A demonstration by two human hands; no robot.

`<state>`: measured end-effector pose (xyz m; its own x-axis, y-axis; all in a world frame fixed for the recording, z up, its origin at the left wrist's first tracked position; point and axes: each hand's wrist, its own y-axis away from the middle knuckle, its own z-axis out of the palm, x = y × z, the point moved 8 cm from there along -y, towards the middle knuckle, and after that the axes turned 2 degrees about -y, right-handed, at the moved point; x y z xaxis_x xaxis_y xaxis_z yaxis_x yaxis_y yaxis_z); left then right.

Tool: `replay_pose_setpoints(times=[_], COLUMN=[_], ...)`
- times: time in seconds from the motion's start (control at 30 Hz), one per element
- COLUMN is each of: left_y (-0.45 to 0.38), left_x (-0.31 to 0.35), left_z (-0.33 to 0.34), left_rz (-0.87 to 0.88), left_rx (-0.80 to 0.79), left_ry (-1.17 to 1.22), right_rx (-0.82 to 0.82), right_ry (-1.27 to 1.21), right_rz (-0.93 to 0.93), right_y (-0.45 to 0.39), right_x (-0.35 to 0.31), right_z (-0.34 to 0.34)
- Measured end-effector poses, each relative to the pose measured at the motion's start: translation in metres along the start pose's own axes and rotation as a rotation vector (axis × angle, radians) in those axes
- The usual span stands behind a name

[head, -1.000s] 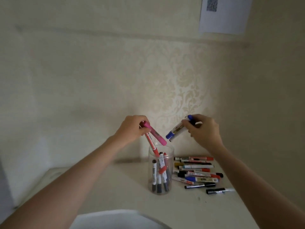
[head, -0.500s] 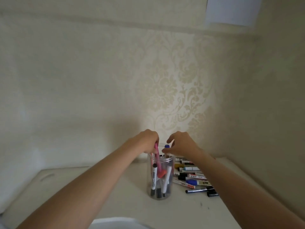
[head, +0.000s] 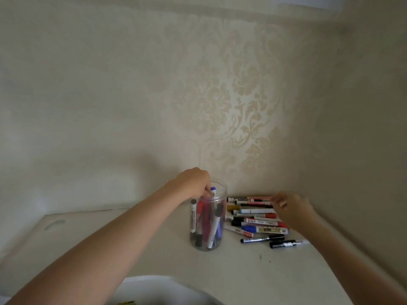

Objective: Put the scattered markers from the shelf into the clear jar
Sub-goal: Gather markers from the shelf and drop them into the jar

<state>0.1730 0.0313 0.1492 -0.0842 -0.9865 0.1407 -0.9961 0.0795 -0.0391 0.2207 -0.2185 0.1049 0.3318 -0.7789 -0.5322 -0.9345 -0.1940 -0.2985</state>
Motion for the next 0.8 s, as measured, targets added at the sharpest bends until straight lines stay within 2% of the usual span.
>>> replay_pose_setpoints(times=[0.1,0.17,0.27,0.33,0.37,0.43,0.5,0.57,0.67,0.8], left_y=[-0.003,-0.002,0.009,0.022,0.026,0.030,0.027,0.021,0.017,0.008], left_x=[0.000,-0.001,0.010,0.042,0.062,0.103,0.124,0.122,0.102,0.099], left_z=[-0.001,-0.014,-0.035,-0.042,-0.038,-0.011,0.030,0.079,0.142,0.171], left_rz=[-0.030,-0.039,-0.013,0.094,0.171,0.299,0.332,0.269,0.118,0.038], left_rx=[0.040,0.163,0.375,0.499,0.491,0.354,0.205,0.105,0.056,-0.015], left_ry=[0.021,0.091,0.108,0.181,0.232,0.310,0.315,0.247,0.110,0.144], right_rx=[-0.109,-0.227,-0.398,-0.362,-0.310,-0.261,-0.250,-0.261,-0.243,-0.163], right_ry=[0.163,0.274,0.251,0.226,0.193,0.215,0.322,0.316,0.145,0.028], right_rz=[0.105,0.116,0.053,-0.006,-0.036,-0.082,-0.100,-0.074,-0.130,-0.145], right_y=[0.019,0.032,0.051,0.054,0.053,0.052,0.053,0.056,0.060,0.058], right_x=[0.067,0.100,0.116,0.114,0.110,0.102,0.102,0.111,0.118,0.116], right_z=[0.014,0.026,0.048,0.052,0.050,0.049,0.047,0.044,0.040,0.044])
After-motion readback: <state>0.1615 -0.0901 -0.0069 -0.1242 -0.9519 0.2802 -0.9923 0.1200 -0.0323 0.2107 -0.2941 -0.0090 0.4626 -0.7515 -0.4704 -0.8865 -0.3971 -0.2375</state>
